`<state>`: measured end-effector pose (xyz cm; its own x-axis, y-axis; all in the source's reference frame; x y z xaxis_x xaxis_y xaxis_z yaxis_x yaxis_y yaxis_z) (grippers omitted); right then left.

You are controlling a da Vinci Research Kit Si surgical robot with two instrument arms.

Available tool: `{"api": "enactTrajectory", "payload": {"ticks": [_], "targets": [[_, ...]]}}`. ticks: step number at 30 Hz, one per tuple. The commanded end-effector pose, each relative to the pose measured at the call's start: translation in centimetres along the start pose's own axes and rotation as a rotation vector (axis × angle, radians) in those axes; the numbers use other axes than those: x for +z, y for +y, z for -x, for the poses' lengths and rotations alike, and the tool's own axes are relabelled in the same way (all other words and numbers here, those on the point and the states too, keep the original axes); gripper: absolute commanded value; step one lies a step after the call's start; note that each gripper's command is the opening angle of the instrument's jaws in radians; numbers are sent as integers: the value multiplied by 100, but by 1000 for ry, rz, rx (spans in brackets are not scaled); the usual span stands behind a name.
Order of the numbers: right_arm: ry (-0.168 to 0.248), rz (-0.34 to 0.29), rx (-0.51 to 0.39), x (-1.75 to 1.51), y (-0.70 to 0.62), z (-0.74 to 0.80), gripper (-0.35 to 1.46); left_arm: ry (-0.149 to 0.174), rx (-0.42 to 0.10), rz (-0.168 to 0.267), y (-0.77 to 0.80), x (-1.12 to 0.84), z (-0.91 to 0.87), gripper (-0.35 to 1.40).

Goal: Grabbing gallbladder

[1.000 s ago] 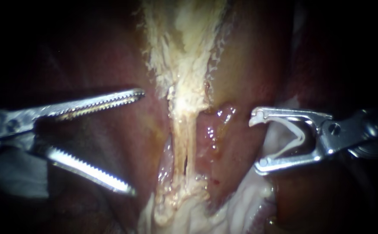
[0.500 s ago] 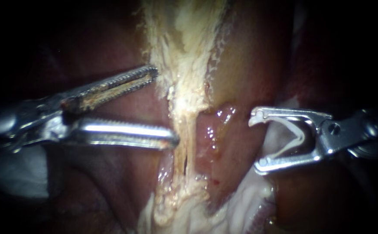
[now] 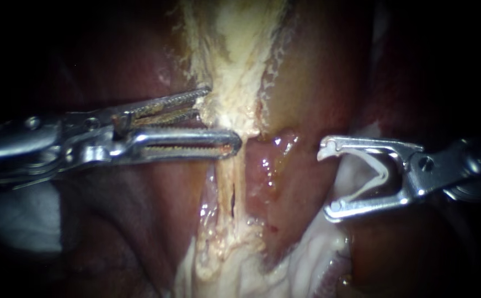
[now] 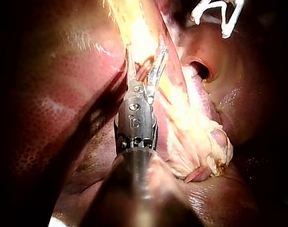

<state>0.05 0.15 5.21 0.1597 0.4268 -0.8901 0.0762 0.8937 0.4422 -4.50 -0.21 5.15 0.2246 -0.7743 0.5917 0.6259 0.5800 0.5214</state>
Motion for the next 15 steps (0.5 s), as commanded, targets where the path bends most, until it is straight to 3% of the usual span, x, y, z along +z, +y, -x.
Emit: {"api": "enactTrajectory", "payload": {"ticks": [1, 5, 8, 11, 15], "targets": [[0, 0, 0, 0, 0, 0, 57, 5, -11, 9, 3, 2, -1, 31], [0, 0, 0, 0, 0, 0, 57, 14, -41, 29, 9, 8, -1, 2], [0, 0, 0, 0, 0, 0, 57, 32, -73, 41, 11, 12, 2, -35], [0, 0, 0, 0, 0, 0, 57, 71, -108, 56, 12, 14, 6, -35], [0, 0, 0, 0, 0, 0, 57, 86, -121, 58, 12, 11, 9, -35]]}}
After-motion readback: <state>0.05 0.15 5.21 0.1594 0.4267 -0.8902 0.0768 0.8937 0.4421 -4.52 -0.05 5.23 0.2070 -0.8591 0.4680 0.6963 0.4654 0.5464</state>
